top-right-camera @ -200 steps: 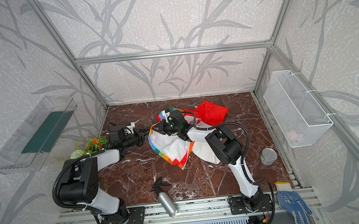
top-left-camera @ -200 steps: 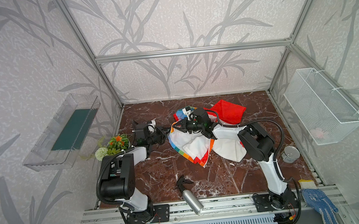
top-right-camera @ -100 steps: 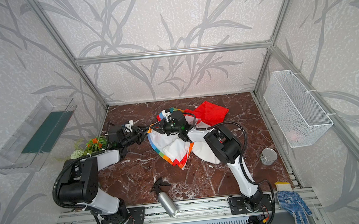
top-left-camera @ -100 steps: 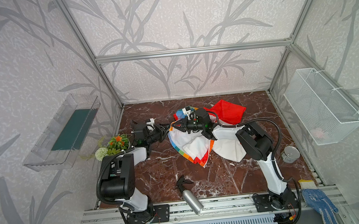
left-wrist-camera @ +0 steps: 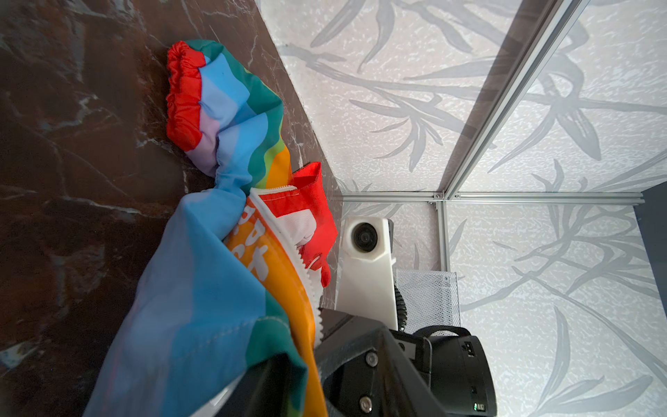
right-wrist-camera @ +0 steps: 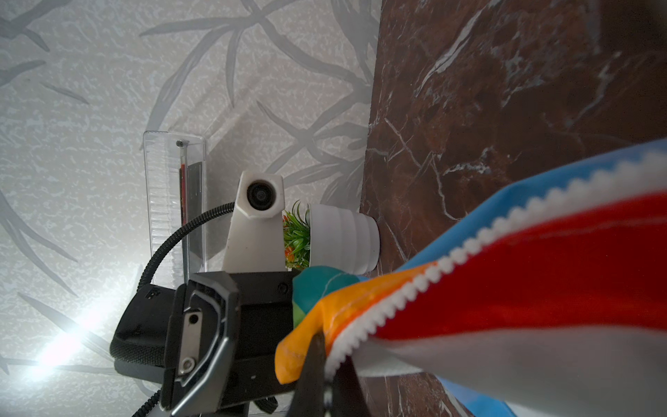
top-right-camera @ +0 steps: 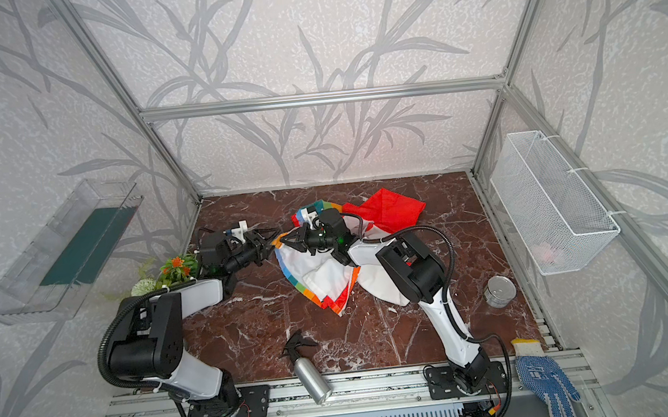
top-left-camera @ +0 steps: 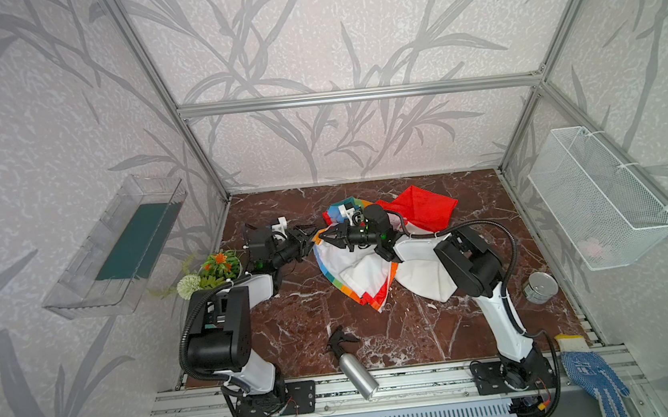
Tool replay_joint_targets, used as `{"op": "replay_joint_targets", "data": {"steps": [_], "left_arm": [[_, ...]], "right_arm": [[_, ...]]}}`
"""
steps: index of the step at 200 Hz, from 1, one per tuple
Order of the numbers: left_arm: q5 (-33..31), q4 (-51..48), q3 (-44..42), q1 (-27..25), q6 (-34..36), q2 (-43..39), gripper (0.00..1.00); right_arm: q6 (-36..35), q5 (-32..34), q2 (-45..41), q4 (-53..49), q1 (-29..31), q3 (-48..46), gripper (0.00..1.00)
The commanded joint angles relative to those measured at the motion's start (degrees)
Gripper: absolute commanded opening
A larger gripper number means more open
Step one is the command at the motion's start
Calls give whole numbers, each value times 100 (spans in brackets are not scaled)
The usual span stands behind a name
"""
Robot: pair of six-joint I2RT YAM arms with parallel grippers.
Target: Zip up the jacket
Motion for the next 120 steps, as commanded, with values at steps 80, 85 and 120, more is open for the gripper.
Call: {"op": "replay_joint_targets", "data": {"steps": [80,85,120], "left_arm": [[196,248,-139,-8,-60,-155,39],[194,251,-137,-7,-58,-165,39],[229,170,-157,-10,13,-203,40]], "right_arm": [[-165,-235,158,-383,-90,491,0],[-156,-237,163,-383,-92,486,0],[-129,-298,195,-362,-99,538,0]]}}
